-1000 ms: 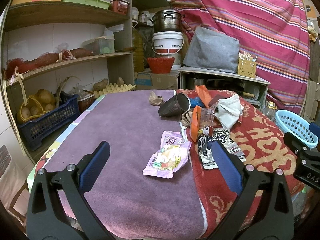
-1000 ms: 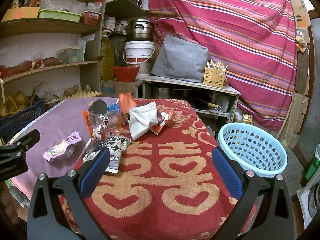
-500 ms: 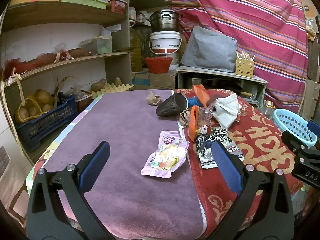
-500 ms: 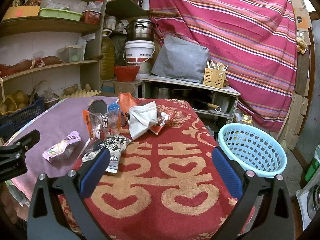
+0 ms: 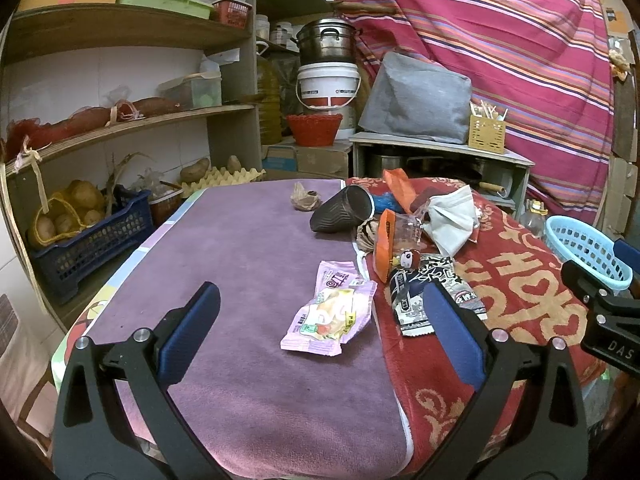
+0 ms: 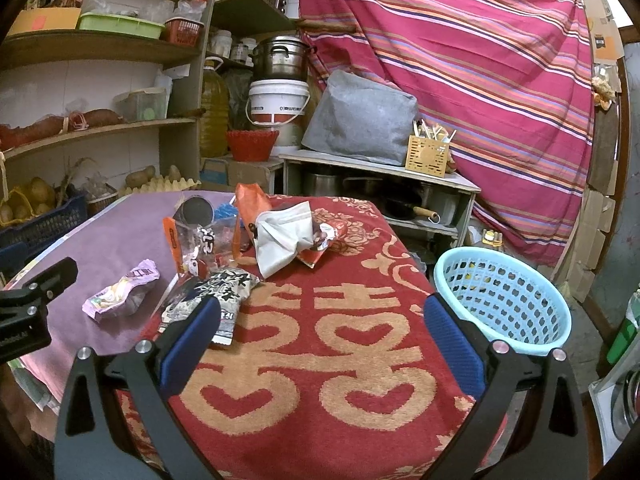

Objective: Collect trash
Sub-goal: 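Close the left gripper on the pink candy wrapper while the right gripper approaches the black-and-white snack bag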

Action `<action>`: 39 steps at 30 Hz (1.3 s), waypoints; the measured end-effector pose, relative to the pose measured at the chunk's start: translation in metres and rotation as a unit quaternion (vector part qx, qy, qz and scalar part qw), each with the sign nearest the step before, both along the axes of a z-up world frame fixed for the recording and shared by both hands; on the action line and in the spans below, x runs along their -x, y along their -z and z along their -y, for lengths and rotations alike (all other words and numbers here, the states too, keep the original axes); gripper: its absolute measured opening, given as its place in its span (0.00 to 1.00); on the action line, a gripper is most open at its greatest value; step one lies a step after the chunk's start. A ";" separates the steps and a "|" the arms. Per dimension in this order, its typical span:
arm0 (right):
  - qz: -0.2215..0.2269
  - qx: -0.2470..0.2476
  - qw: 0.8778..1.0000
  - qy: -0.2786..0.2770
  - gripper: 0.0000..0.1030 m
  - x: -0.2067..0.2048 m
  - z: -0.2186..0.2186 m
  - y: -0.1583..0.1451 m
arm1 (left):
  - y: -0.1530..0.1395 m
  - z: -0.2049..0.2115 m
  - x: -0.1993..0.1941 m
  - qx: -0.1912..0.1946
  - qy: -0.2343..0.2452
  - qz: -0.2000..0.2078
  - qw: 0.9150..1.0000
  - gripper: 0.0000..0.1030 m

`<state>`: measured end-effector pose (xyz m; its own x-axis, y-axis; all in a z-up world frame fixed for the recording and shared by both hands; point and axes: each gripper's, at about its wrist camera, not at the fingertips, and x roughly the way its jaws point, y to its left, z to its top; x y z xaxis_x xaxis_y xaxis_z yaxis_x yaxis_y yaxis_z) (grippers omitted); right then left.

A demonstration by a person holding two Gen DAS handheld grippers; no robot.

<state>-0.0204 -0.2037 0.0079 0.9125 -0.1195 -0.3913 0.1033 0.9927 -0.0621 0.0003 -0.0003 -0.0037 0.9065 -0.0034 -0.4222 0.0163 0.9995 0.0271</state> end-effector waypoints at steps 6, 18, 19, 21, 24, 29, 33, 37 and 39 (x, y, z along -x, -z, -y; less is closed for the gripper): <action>0.001 -0.007 1.000 0.003 0.96 0.000 0.007 -0.002 | 0.000 0.001 0.000 -0.001 -0.002 0.001 1.000 0.95; -0.026 -0.009 0.999 0.020 0.96 -0.014 0.013 0.006 | 0.012 0.000 -0.007 -0.029 0.006 -0.009 1.000 0.95; -0.029 -0.009 0.999 0.022 0.96 -0.016 0.013 0.007 | 0.014 0.000 -0.008 -0.033 0.010 -0.013 0.999 0.95; -0.035 -0.016 0.999 0.023 0.96 -0.019 0.016 0.009 | 0.019 0.000 -0.012 -0.039 0.014 -0.022 0.999 0.95; -0.055 -0.025 0.998 0.020 0.96 -0.028 0.019 0.013 | 0.027 -0.001 -0.020 -0.041 0.014 -0.041 0.998 0.95; -0.087 -0.043 0.995 0.025 0.96 -0.042 0.023 0.023 | 0.033 -0.001 -0.037 -0.036 0.015 -0.065 0.997 0.95; -0.101 -0.036 0.994 0.032 0.96 -0.050 0.022 0.030 | 0.043 0.003 -0.048 -0.033 0.028 -0.080 0.996 0.90; -0.093 -0.022 0.995 0.025 0.96 -0.054 0.016 0.029 | 0.054 0.008 -0.059 -0.045 0.042 -0.104 0.993 0.75; -0.092 -0.009 0.995 0.026 0.96 -0.056 0.011 0.029 | 0.060 0.009 -0.062 -0.058 0.038 -0.106 0.992 0.69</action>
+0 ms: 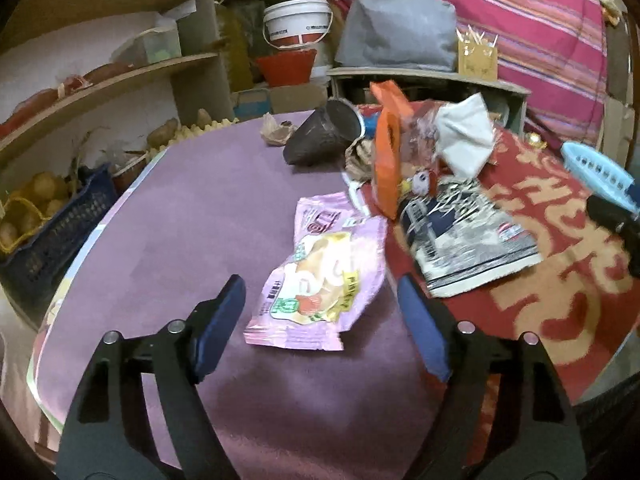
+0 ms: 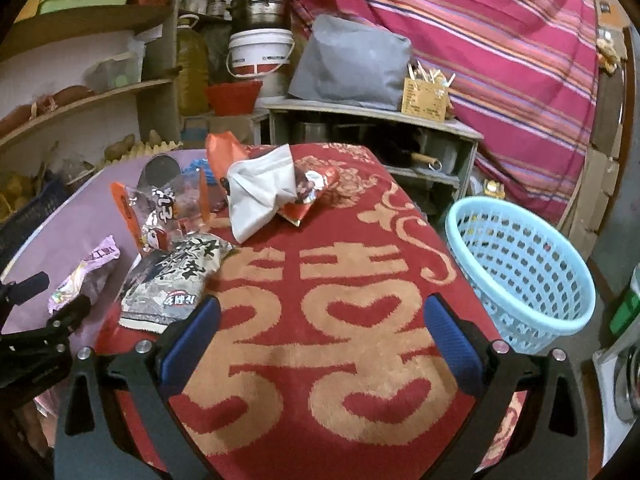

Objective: Collect trash
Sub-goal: 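Close the left gripper on the pink candy wrapper while the right gripper approaches the black-and-white snack bag, then close the right gripper on the black-and-white snack bag and lift it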

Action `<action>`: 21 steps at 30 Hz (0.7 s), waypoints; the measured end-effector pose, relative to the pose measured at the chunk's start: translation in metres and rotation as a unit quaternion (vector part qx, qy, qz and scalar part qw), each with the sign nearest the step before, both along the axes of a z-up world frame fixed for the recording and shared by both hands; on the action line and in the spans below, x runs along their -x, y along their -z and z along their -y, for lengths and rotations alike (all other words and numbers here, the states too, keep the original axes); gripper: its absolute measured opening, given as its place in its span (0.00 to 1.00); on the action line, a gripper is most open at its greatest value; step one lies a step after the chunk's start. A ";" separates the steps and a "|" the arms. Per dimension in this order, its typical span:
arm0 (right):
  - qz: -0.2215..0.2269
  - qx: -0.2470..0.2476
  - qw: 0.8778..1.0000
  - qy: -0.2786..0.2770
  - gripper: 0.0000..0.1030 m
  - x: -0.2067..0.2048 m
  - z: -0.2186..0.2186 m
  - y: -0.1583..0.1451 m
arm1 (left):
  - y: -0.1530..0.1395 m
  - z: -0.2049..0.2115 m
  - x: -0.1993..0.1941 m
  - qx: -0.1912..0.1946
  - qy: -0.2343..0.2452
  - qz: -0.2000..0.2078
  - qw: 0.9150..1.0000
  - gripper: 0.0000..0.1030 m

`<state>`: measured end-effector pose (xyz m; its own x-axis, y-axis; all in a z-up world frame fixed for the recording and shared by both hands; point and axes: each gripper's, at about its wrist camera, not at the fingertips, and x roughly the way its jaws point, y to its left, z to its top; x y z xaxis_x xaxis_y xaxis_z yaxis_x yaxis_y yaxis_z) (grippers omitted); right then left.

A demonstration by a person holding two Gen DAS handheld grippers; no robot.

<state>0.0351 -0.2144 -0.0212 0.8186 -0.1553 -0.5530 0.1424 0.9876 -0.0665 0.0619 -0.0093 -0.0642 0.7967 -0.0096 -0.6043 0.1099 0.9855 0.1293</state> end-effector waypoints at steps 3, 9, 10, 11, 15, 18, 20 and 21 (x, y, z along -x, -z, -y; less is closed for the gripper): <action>0.001 -0.004 1.000 -0.006 0.96 -0.002 -0.005 0.000 | 0.006 -0.004 -0.009 0.009 0.007 -0.020 1.000 0.48; 0.012 0.004 0.999 -0.034 0.96 -0.010 -0.025 -0.002 | 0.002 -0.008 -0.013 0.000 0.009 -0.012 1.000 0.37; 0.011 0.005 0.999 -0.040 0.96 -0.012 -0.030 -0.001 | 0.000 -0.007 -0.012 -0.006 0.010 -0.005 1.000 0.37; 0.009 0.004 0.999 -0.044 0.96 -0.013 -0.033 -0.001 | -0.002 -0.007 -0.011 -0.009 0.010 0.000 1.000 0.37; -0.007 0.004 0.999 -0.052 0.96 -0.025 -0.049 0.006 | -0.007 -0.013 -0.006 -0.018 0.006 0.011 1.000 0.36; -0.022 -0.003 0.998 -0.054 0.96 -0.033 -0.055 0.012 | -0.008 -0.020 -0.005 -0.019 -0.002 0.013 1.000 0.36; -0.033 -0.008 0.998 -0.054 0.96 -0.038 -0.057 0.016 | -0.010 -0.028 -0.005 -0.012 -0.006 0.013 1.000 0.36; -0.037 -0.012 0.998 -0.053 0.96 -0.040 -0.057 0.018 | -0.011 -0.031 -0.004 -0.009 -0.007 0.014 1.000 0.36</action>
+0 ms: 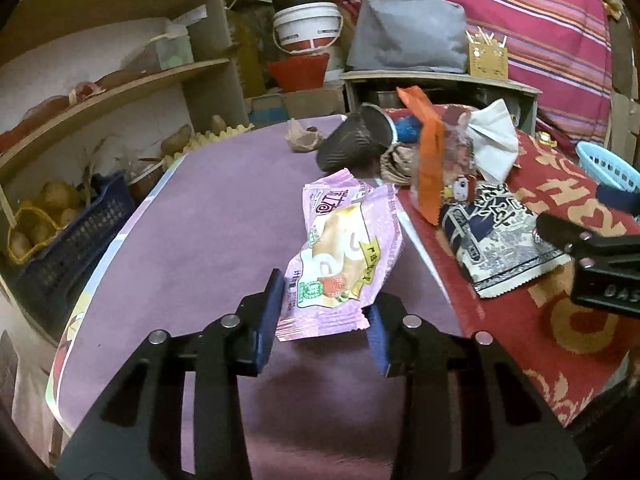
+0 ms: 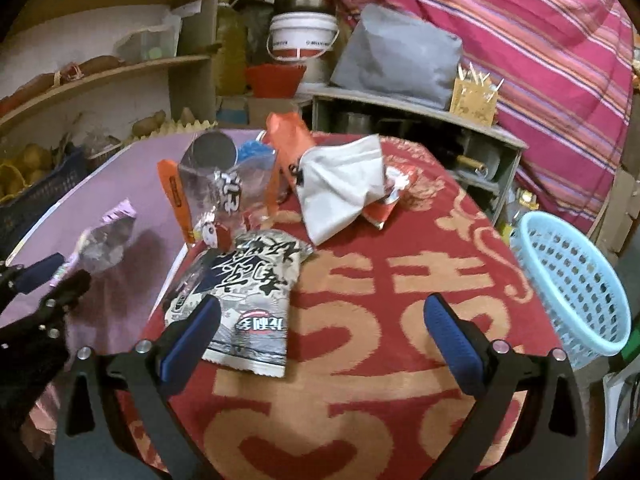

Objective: Collect trash
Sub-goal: 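Close the right gripper on the black-and-white snack bag and lift it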

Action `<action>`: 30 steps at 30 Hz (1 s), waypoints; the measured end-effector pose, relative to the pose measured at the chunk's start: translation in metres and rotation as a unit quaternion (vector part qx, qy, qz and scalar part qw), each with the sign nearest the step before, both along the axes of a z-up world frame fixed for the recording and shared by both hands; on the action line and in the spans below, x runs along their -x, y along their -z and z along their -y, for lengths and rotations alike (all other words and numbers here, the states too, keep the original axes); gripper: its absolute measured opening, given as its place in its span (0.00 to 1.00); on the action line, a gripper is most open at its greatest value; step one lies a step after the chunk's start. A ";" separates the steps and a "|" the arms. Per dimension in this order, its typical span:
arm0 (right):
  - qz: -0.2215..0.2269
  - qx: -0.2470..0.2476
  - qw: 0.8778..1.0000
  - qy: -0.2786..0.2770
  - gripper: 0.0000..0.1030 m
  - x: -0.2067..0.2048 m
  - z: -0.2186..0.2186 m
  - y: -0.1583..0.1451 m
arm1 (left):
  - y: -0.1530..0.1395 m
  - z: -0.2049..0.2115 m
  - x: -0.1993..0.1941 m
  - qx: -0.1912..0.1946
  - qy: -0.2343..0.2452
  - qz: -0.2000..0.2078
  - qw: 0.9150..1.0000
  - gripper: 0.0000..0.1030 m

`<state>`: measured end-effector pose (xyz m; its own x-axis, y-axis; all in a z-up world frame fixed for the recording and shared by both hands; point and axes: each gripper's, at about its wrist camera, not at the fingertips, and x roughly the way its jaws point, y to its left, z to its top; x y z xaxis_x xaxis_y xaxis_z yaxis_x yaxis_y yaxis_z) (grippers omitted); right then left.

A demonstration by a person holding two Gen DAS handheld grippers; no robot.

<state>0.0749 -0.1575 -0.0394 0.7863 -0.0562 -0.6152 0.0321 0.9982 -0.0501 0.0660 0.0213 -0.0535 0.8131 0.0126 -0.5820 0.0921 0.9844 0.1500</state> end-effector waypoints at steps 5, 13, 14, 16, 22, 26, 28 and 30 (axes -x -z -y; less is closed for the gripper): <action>-0.030 -0.010 0.999 0.003 0.96 -0.010 0.000 0.012 | -0.005 -0.015 0.004 0.014 -0.005 0.007 1.000 0.36; -0.055 -0.030 0.998 -0.004 0.86 -0.010 0.000 0.021 | -0.009 -0.034 0.008 0.031 -0.012 0.010 0.999 0.36; -0.058 -0.032 0.998 -0.010 0.84 -0.010 -0.002 0.021 | -0.009 -0.035 0.008 0.032 -0.013 0.011 0.999 0.36; -0.063 -0.037 0.997 -0.016 0.79 -0.010 -0.003 0.023 | -0.009 -0.038 0.008 0.035 -0.016 0.011 0.999 0.36; -0.065 -0.044 0.996 -0.036 0.58 -0.011 -0.011 0.023 | -0.008 -0.044 0.007 0.036 -0.023 0.011 0.999 0.36; -0.063 -0.041 0.996 -0.053 0.44 -0.009 -0.017 0.023 | -0.008 -0.045 0.006 0.033 -0.025 0.011 0.999 0.36; -0.063 -0.047 0.995 -0.054 0.34 -0.010 -0.016 0.023 | -0.008 -0.044 0.005 0.033 -0.024 0.011 0.999 0.36; -0.063 -0.052 0.995 -0.053 0.29 -0.010 -0.014 0.022 | -0.007 -0.043 0.006 0.031 -0.023 0.012 0.999 0.36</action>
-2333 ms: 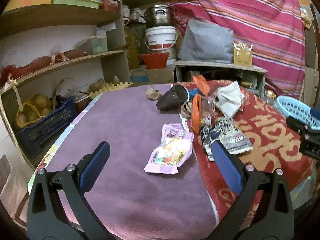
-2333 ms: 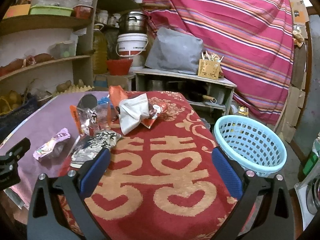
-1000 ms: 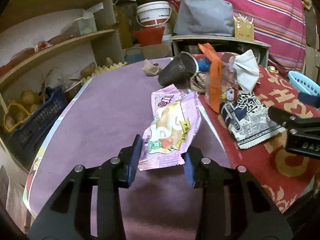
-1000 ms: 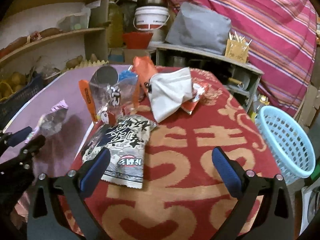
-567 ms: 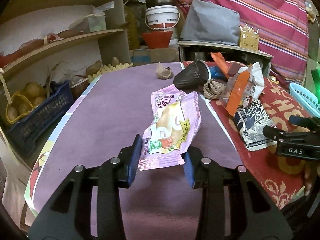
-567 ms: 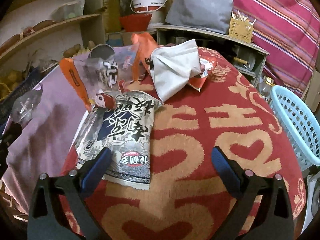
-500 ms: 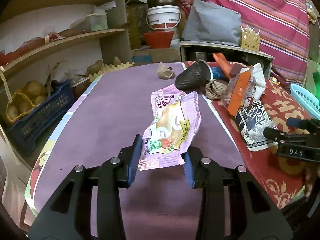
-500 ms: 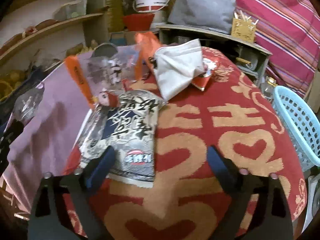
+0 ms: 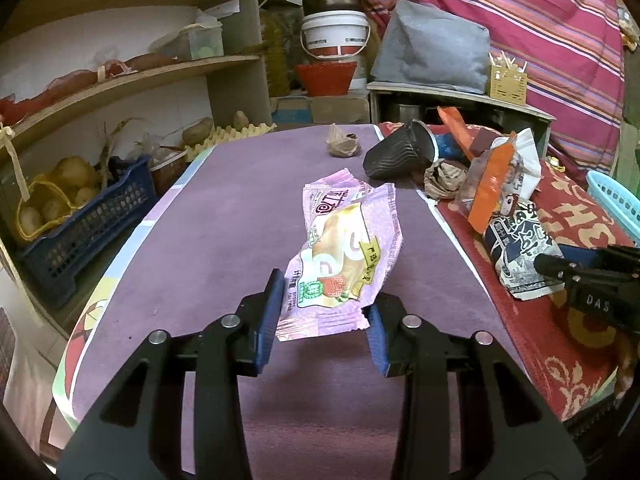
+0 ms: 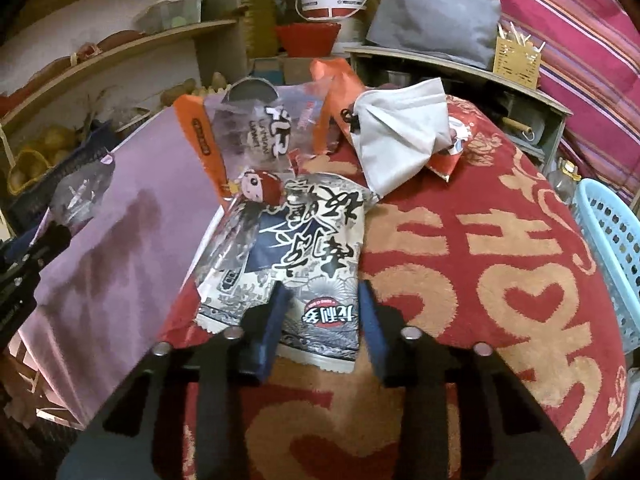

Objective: Collect trash
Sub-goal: 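Close the right gripper on the black-and-white snack bag and lift it, then carry both wrappers over the light-blue basket with both grippers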

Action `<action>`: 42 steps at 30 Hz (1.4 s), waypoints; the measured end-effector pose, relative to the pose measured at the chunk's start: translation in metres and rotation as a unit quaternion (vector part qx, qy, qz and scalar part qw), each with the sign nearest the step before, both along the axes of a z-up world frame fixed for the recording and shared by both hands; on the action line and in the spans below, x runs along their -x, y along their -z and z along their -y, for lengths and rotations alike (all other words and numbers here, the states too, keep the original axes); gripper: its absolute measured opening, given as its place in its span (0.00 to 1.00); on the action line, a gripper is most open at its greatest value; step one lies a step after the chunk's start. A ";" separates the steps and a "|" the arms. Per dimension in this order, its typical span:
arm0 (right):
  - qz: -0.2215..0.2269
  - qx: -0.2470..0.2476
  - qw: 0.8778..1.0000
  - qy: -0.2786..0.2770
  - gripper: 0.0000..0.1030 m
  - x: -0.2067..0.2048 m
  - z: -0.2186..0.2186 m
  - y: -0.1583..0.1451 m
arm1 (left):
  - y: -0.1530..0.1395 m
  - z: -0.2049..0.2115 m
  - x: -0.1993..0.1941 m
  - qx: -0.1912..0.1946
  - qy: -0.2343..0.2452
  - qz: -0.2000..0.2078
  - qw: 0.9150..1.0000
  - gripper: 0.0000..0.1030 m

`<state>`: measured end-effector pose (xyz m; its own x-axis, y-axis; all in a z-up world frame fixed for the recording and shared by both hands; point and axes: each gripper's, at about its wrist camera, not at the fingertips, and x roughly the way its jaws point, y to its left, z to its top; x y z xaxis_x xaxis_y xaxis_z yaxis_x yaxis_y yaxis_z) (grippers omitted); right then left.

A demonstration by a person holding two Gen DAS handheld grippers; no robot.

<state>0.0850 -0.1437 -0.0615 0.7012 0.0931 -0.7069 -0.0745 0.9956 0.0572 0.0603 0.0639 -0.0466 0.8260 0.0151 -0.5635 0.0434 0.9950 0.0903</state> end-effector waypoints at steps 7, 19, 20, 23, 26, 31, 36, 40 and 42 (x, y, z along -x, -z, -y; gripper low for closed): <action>-0.001 -0.013 1.000 -0.003 0.15 0.001 0.006 -0.001 | 0.002 0.003 0.001 -0.007 0.001 -0.001 1.000 0.36; 0.026 -0.026 0.999 -0.001 0.07 0.015 0.025 -0.019 | -0.002 0.005 0.010 -0.014 -0.001 0.008 1.000 0.36; 0.027 -0.027 0.999 0.000 0.07 0.016 0.028 -0.020 | -0.003 0.005 0.010 -0.014 -0.001 0.009 1.000 0.36; 0.031 -0.028 0.999 0.006 0.07 0.020 0.040 -0.023 | -0.006 0.008 0.014 -0.019 0.000 0.010 1.000 0.36; 0.038 -0.031 0.999 0.018 0.07 0.026 0.056 -0.029 | -0.009 0.012 0.018 -0.027 0.001 0.010 1.000 0.36; 0.050 -0.040 0.997 0.038 0.07 0.035 0.082 -0.038 | -0.017 0.020 0.029 -0.024 0.001 0.013 1.000 0.36; 0.064 -0.046 0.996 0.047 0.07 0.045 0.102 -0.046 | -0.024 0.028 0.040 -0.035 0.000 0.022 0.999 0.36; 0.077 -0.044 0.995 0.044 0.07 0.052 0.109 -0.053 | -0.031 0.036 0.048 -0.034 0.003 0.030 0.999 0.36; 0.080 -0.048 0.995 0.042 0.07 0.055 0.112 -0.055 | -0.035 0.042 0.051 -0.032 0.008 0.034 0.999 0.36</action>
